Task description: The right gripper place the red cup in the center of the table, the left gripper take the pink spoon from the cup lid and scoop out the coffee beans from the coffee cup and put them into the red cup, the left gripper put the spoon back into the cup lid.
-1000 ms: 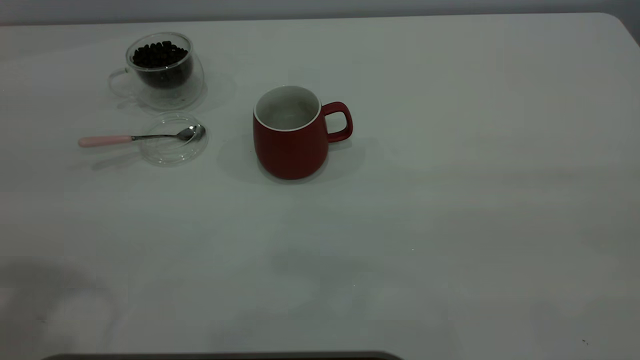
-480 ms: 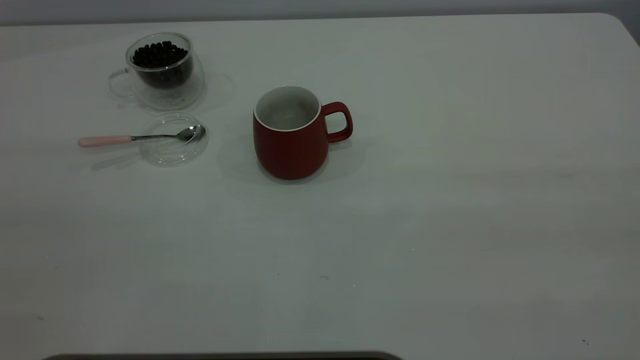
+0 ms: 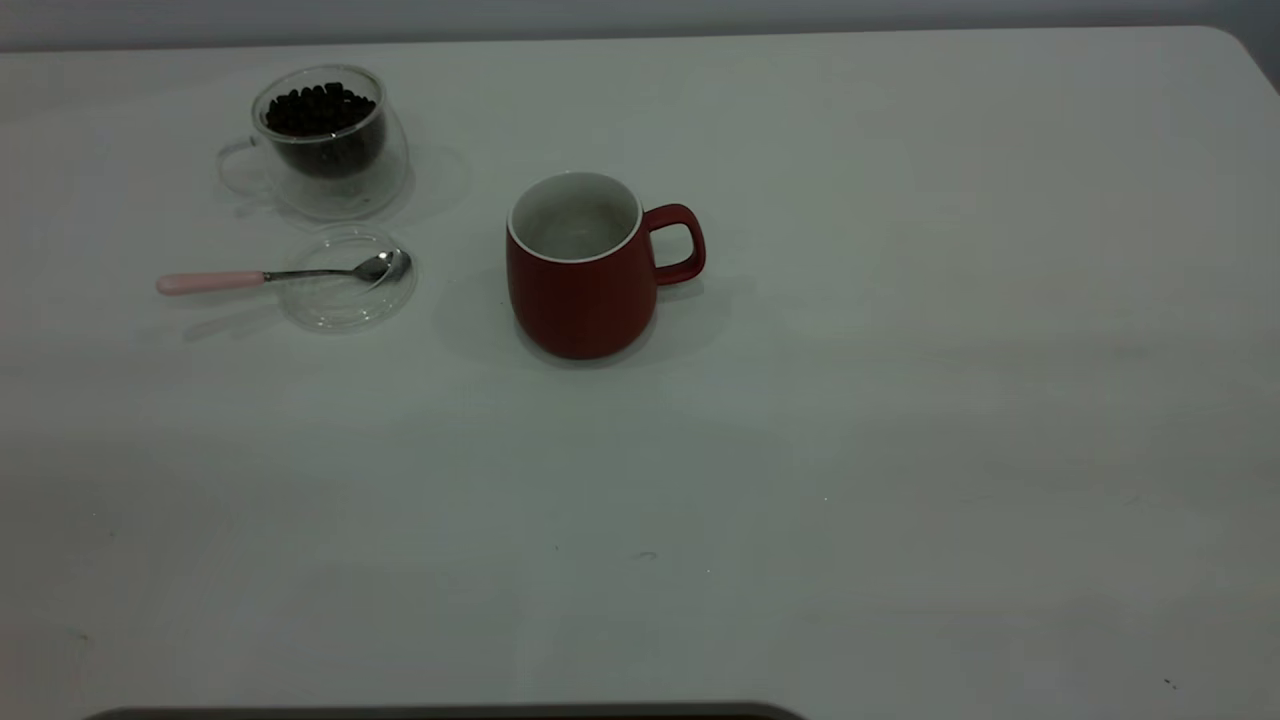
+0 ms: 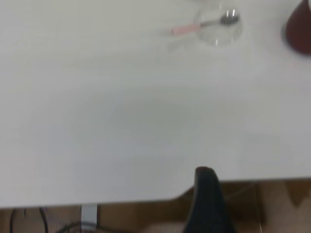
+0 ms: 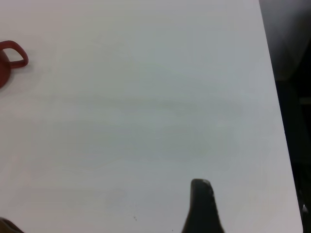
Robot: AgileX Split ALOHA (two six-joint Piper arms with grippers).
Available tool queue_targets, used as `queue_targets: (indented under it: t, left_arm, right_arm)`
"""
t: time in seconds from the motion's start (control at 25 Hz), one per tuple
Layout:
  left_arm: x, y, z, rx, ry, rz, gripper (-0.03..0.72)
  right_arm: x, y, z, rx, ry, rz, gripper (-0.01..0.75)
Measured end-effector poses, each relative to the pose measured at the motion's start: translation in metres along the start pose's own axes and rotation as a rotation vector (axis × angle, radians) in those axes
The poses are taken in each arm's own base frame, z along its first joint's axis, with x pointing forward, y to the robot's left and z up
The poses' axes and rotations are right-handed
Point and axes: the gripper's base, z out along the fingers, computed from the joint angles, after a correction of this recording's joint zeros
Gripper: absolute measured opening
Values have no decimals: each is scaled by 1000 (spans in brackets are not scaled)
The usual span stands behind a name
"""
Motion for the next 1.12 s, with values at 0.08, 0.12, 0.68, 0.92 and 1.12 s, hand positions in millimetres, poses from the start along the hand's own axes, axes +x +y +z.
queue_targets:
  t: [0.08,0.12,0.68,0.92,1.12]
  left_arm:
    - [4,0,-4,-1,-41,8,589]
    - [6,0,-6,-1,-56,15,589]
    - [14,0,-5,-2,-64,38,589]
    - [14,0,-5,-2,-64,38,589]
    - [14,0,-5,-2,-64,38,589]
  right_arm:
    - [0,0,0,0,0,0,590]
    - [0,0,0,0,0,0,590]
    - [0,0,0,0,0,0,590]
    - [0,0,0,0,0,0,590]
    - [0,0,0,0,0,0,590]
